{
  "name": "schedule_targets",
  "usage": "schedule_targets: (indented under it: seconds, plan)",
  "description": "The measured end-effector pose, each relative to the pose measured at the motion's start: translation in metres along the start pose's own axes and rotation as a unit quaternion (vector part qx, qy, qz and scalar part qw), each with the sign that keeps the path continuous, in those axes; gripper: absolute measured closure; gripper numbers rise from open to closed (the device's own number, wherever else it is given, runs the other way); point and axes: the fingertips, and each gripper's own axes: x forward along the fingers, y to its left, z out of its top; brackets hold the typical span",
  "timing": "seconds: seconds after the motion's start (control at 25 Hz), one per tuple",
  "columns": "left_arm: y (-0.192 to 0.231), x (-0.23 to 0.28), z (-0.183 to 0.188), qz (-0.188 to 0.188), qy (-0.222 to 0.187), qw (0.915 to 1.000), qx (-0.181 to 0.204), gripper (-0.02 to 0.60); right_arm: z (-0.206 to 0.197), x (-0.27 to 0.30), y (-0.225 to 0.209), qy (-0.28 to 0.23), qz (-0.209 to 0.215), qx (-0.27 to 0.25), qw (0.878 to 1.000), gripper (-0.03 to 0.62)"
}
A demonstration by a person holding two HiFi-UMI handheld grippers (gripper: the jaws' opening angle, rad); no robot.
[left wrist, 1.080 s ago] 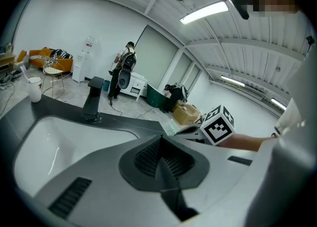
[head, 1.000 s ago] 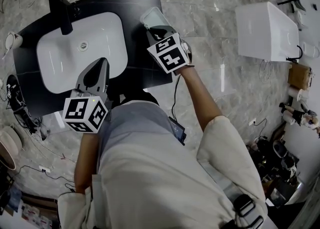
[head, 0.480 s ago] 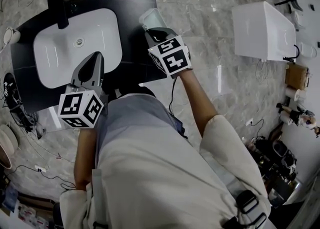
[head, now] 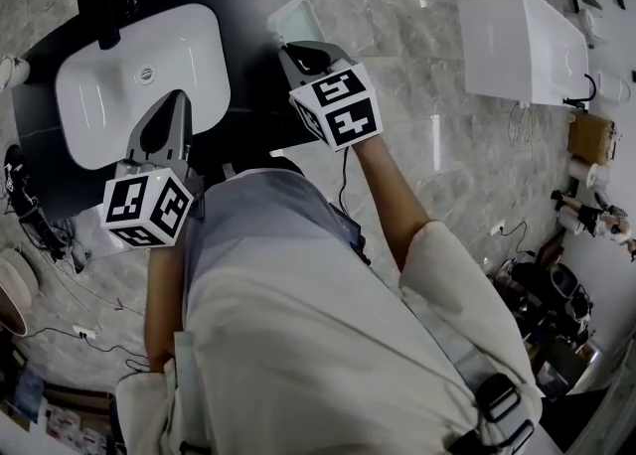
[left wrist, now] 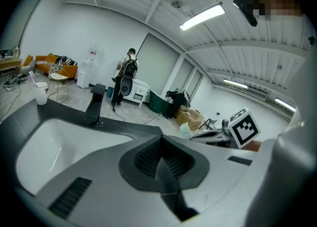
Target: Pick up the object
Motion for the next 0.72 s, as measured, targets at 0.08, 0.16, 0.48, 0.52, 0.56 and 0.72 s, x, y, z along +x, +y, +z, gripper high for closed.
schedule_targets:
  seconds: [0.08,0.16,0.48,0.52,0.56,0.72]
  plan:
    - [-0.005,0.003,0.000,-0.008,0.004,0.9999,0.005,0.580,0.001,-0.007,-0.003,-0.009,-0.005,0.009,1.000,0.580]
    - [-0.010,0.005,0.000,-0.017,0.008,0.9998,0.012,0.579,0.002,-0.015,-0.006,-0.019,-0.013,0.020,1.000,0.580]
    - [-0.017,0.005,0.007,-0.024,0.006,0.9993,0.029,0.580,0.002,-0.040,-0.007,-0.054,-0.029,0.044,0.997,0.580]
    - [-0.016,0.005,0.007,-0.023,0.005,0.9993,0.030,0.580,0.002,-0.041,-0.006,-0.059,-0.030,0.047,0.997,0.580]
    - [-0.015,0.004,0.008,-0.022,0.003,0.9993,0.031,0.579,0.002,-0.042,-0.006,-0.063,-0.031,0.049,0.996,0.580]
    - [-0.017,0.002,0.010,-0.018,0.000,0.9993,0.031,0.579,0.004,-0.052,-0.003,-0.075,-0.030,0.056,0.995,0.580]
